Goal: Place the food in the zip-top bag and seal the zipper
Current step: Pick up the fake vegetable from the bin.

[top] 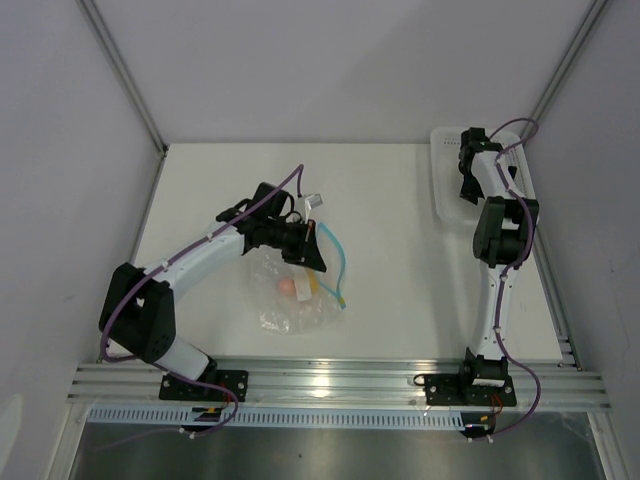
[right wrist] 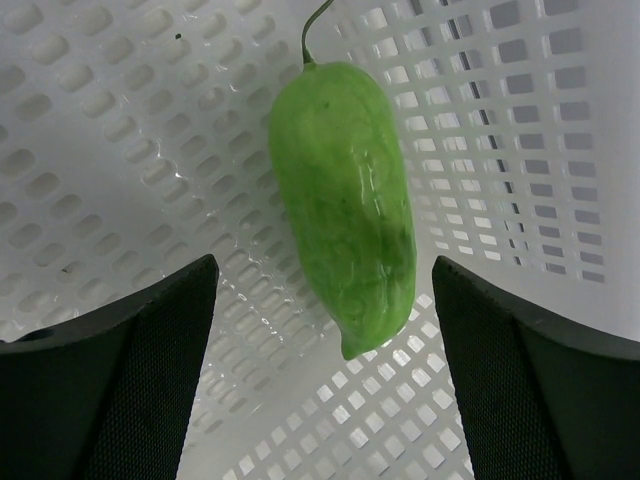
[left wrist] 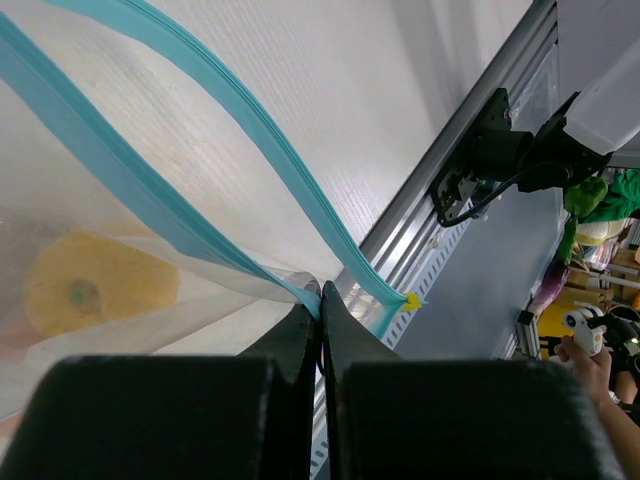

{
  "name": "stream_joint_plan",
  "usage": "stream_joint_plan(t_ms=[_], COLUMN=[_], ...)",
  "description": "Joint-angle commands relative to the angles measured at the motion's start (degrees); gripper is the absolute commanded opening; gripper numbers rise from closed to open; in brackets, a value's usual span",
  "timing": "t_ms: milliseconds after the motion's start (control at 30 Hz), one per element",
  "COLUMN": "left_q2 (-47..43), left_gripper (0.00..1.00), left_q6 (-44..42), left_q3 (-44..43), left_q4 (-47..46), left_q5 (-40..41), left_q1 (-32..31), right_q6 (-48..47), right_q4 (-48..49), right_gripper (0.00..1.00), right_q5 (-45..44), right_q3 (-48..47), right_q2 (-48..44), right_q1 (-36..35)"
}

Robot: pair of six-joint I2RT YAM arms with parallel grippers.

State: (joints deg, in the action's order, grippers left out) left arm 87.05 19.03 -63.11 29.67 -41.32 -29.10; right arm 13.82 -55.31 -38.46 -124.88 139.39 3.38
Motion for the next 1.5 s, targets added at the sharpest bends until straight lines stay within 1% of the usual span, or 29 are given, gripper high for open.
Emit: stream_joint_plan(t_ms=[0, 267, 333, 433, 467, 533, 567, 633, 667, 733, 767, 833, 867, 967, 1033, 1167, 1267, 1333, 1467], left_q2=[0.23, 0.67, 0.67, 0.58, 0.58, 0.58, 0.49, 0.49, 0.49, 0.23, 0.06, -0.21, -0.38, -0.74, -1.0, -1.53, -1.79, -2.14, -3.11], left_gripper=[0.01, 0.01, 0.01, 0.01, 0.01, 0.01, 0.0, 0.01, 0.01, 0.01, 0.0, 0.01, 0.01, 0.01, 0.01, 0.0, 0.01, 0.01, 0.01], left_q6=[-0.22, 0.04, 0.13, 0.13, 0.05, 0.05, 0.05, -0.04, -0.04, -0.13, -0.3, -0.48, -0.66, -0.92, -1.01, -1.71, -2.06, -1.98, -1.8], left_q3=[-2.63, -2.89, -2.99, -3.24, -3.16, -3.33, -3.25, -3.33, -3.42, -3.25, -3.25, -3.07, -3.16, -3.16, -3.07, -3.07, -2.98, -2.98, -3.16], left_q4=[-0.05, 0.3, 0.56, 1.0, 1.09, 1.7, 1.71, 2.14, 2.32, 2.93, 3.11, 3.64, 4.07, 5.04, 5.57, 6.97, 7.51, 8.03, 9.61], left_q5=[-1.31, -1.31, -1.39, -1.04, -1.04, -0.87, -0.87, -0.87, -0.78, -0.78, -0.69, -0.43, -0.17, 0.01, 0.19, 0.36, 0.45, 0.36, 1.41], left_q1=[0.45, 0.45, 0.45, 0.45, 0.45, 0.45, 0.45, 0.45, 0.45, 0.45, 0.45, 0.45, 0.45, 0.45, 0.54, 0.45, 0.45, 0.45, 0.45], right_q6=[1.38, 1.12, 0.94, -0.11, -0.11, -0.38, -0.55, -1.25, -1.52, -2.13, -2.31, -2.22, -2.22, -1.7, -1.0, 0.41, 1.47, 1.91, 2.79], right_q4=[0.99, 1.26, 1.52, 3.45, 3.71, 3.98, 4.33, 4.51, 5.29, 6.09, 6.87, 7.32, 7.58, 7.5, 7.58, 7.41, 5.92, 6.18, 7.32], right_gripper=[0.88, 0.86, 0.85, 0.8, 0.76, 0.71, 0.64, 0.59, 0.53, 0.45, 0.34, 0.26, 0.21, 0.14, 0.11, 0.0, 0.0, 0.0, 0.0], right_q5=[0.22, 2.86, 3.12, 4.79, 5.32, 6.11, 6.55, 8.83, 9.45, 10.94, 11.3, 11.56, 11.56, 12.18, 13.57, 16.48, 18.14, 18.59, 22.36], right_q3=[0.16, 0.43, 1.13, 2.88, 2.97, 3.06, 3.06, 3.15, 3.41, 4.2, 4.99, 5.35, 5.52, 5.26, 5.09, 4.65, 1.75, 1.05, 0.69], right_q2=[0.88, 1.76, 1.59, 1.06, 0.97, 1.06, 0.97, 0.97, 0.71, 0.36, 0.27, -0.09, -0.09, -0.35, -1.13, -2.72, -3.16, -3.95, -6.84], right_q1=[0.84, 1.98, 2.16, 2.6, 2.69, 2.86, 2.86, 2.95, 2.95, 2.95, 2.95, 2.95, 2.95, 2.95, 2.95, 2.95, 2.95, 2.86, 2.95])
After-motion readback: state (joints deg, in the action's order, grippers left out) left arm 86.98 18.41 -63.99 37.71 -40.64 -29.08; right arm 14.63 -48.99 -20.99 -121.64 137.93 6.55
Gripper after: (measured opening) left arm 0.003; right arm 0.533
